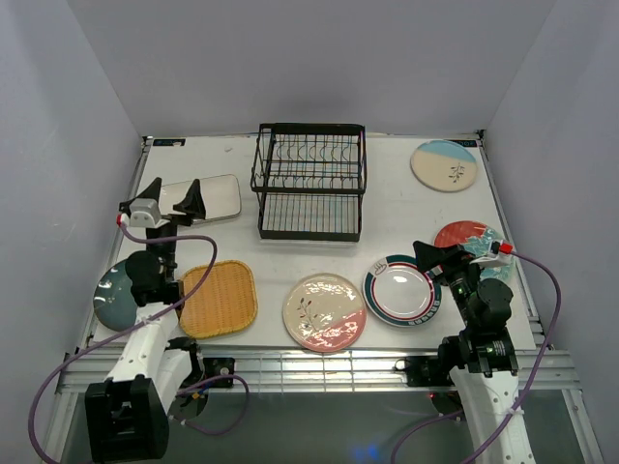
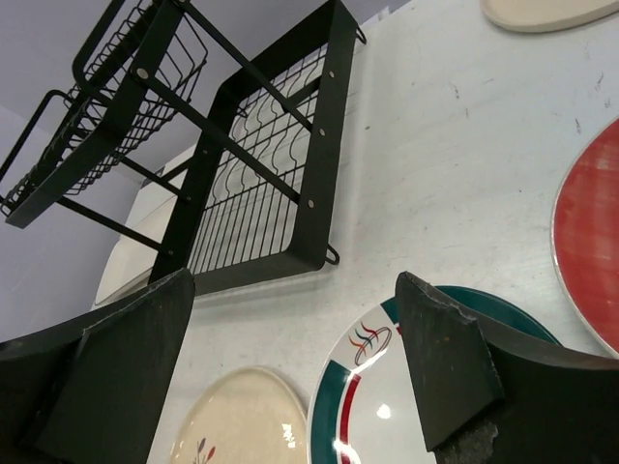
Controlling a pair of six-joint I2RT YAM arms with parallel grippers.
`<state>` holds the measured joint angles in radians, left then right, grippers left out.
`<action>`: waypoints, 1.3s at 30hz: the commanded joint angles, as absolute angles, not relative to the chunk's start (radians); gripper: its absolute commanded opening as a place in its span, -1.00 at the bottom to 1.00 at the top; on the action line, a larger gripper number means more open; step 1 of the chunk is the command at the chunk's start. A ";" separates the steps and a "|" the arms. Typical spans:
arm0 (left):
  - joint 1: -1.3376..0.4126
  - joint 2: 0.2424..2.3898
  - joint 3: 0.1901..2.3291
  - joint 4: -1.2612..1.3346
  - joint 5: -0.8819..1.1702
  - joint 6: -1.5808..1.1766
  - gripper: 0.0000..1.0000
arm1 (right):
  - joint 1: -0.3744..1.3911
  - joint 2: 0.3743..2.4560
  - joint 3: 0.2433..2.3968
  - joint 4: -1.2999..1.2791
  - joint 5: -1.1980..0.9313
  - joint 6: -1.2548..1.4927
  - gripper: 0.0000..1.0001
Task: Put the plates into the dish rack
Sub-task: Move the plate to the center of the board.
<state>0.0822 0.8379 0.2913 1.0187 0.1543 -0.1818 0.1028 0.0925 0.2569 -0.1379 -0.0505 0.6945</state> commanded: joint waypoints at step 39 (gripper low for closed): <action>0.253 1.621 1.023 0.154 0.103 -0.118 0.96 | 0.104 0.176 0.322 -0.189 -0.052 0.457 0.80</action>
